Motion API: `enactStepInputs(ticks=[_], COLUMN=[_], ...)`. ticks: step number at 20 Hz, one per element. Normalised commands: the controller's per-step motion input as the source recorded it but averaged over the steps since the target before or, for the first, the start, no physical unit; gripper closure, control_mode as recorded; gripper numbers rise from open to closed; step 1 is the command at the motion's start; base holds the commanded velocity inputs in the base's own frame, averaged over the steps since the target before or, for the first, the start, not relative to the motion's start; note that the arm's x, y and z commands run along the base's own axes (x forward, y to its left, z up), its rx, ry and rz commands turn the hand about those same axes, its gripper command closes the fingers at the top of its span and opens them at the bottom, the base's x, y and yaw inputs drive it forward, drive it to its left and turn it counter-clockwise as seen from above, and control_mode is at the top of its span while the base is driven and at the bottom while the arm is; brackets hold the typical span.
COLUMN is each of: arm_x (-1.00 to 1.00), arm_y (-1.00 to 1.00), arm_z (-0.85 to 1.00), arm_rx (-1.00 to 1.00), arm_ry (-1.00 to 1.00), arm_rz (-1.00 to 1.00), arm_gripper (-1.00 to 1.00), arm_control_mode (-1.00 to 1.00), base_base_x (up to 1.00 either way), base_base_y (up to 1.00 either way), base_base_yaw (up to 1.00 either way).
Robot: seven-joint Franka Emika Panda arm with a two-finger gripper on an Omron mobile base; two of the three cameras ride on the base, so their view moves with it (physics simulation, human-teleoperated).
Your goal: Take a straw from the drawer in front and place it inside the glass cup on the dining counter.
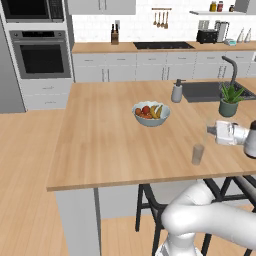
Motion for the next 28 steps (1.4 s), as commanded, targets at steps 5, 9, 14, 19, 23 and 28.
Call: enactStepInputs(ticks=[5,9,14,19,23,28], arm_x=[-0.03,0.0,0.0,0.03,0.15,0.22], arm_y=[0.12,0.1,0.0,0.0,0.0,0.0], arm_z=[0.0,0.0,-0.07,-0.15,-0.17,-0.15], arm_rx=[0.01,0.0,0.0,0.0,0.0,0.0], arm_ry=[0.0,0.0,0.0,0.0,0.0,0.0], arm_rz=[0.0,0.0,0.0,0.0,0.0,0.0], arm_gripper=[1.0,1.0,1.0,1.0,1.0,1.0], arm_control_mode=[-1.0,-1.0,-1.0,-1.0,-1.0,-1.0], base_base_x=[0.0,0.0,0.0,0.0,0.0,0.0], base_base_y=[0.0,0.0,0.0,0.0,0.0,0.0], base_base_yaw=[0.0,0.0,0.0,0.0,0.0,0.0])
